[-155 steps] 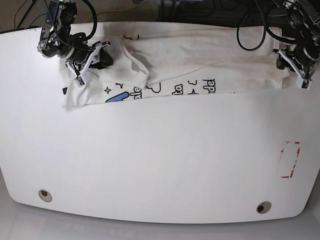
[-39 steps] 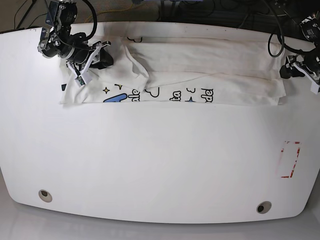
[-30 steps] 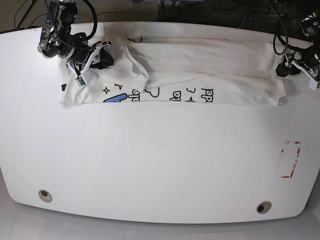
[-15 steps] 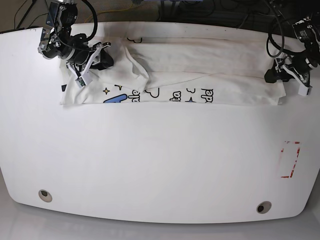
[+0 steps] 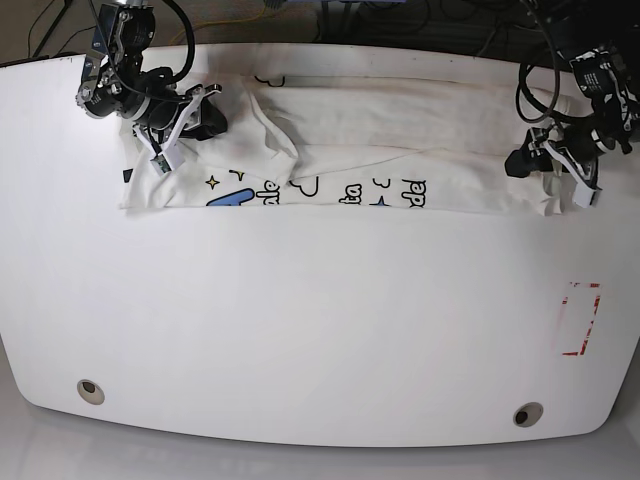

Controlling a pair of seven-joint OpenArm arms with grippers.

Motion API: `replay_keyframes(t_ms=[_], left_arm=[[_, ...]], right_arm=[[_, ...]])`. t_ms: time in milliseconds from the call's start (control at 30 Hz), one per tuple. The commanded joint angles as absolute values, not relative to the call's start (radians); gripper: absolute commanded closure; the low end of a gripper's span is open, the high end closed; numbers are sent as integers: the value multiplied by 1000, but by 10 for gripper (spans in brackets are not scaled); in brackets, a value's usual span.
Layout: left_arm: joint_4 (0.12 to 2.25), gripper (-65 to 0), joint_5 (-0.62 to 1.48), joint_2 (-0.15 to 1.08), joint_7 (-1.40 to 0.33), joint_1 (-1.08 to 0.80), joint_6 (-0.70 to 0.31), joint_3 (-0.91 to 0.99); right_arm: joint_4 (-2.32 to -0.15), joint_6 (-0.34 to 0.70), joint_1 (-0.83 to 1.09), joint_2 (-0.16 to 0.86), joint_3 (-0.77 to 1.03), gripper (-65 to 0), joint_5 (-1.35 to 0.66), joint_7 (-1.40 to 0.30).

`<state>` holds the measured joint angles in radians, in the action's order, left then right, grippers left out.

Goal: Layout the t-shirt on the table in an organized manner, then fold the t-shirt properly
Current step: 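Lift the gripped shirt end with the left gripper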

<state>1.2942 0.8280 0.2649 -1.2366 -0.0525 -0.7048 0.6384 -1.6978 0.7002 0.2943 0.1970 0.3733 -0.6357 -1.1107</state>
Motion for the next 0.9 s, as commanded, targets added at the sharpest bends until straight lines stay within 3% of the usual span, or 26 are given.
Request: replay_keyframes(t_ms=[0, 167, 267, 700, 867], left_arm=[[1296, -321, 777, 272, -1283, -56, -698, 615], [1297, -176, 777, 272, -1283, -56, -698, 608], [1297, -126, 777, 272, -1283, -56, -698, 610], [1506, -56, 777, 277, -1254, -94, -698, 602], [1646, -56, 777, 277, -1279, -104, -631, 553]], right_arm=[[-1702, 698, 291, 206, 378, -144, -621, -1129], [-1702, 698, 291, 206, 378, -144, -621, -1129], [-1702, 698, 291, 206, 378, -144, -621, -1129], [-1656, 698, 282, 209, 380, -144, -621, -1129], [-1623, 698, 277, 209, 380, -144, -627, -1129]])
